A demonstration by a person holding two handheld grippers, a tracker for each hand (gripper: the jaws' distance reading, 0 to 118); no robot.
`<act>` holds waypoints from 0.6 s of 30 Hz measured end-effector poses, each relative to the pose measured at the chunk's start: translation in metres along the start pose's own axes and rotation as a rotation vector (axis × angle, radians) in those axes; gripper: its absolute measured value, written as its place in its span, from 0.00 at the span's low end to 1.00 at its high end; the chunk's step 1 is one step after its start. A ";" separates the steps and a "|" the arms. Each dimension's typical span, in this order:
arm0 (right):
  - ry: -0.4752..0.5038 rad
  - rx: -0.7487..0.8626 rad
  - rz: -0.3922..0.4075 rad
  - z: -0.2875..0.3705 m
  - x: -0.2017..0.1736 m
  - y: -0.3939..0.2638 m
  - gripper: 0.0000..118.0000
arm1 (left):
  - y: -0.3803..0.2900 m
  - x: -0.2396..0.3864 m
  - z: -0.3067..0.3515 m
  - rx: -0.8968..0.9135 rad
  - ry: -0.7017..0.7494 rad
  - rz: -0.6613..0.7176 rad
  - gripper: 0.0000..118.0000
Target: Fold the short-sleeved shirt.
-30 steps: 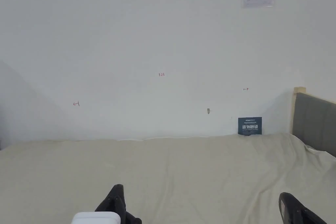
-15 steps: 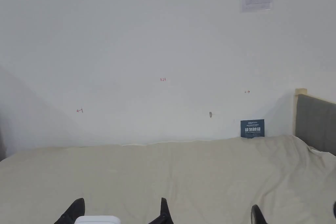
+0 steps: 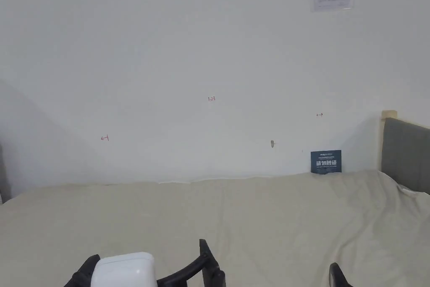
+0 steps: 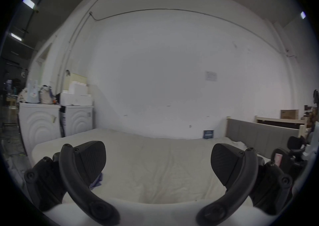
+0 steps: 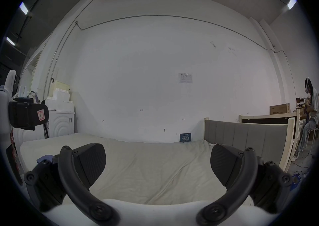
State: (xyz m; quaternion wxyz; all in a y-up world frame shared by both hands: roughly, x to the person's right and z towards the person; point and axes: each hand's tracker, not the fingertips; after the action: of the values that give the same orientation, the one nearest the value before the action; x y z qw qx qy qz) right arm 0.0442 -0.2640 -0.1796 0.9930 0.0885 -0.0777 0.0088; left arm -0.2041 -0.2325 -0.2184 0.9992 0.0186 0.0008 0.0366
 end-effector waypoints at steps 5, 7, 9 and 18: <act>0.005 -0.012 -0.010 -0.002 -0.002 0.000 1.00 | 0.005 0.008 -0.005 -0.124 0.018 0.012 1.00; 0.003 -0.015 -0.007 -0.001 -0.002 -0.002 1.00 | 0.005 0.007 -0.011 -0.153 0.027 -0.009 1.00; 0.003 -0.018 -0.008 -0.002 -0.003 -0.002 1.00 | 0.001 0.008 -0.010 -0.125 0.039 -0.006 1.00; -0.005 -0.024 -0.029 -0.004 0.000 -0.003 1.00 | 0.004 0.014 -0.003 -0.176 0.036 0.097 1.00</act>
State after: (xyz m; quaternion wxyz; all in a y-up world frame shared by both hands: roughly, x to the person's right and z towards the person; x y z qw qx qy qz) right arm 0.0449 -0.2662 -0.1838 0.9938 0.0779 -0.0792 -0.0069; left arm -0.1905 -0.2275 -0.2211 0.9938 -0.0700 0.0144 0.0852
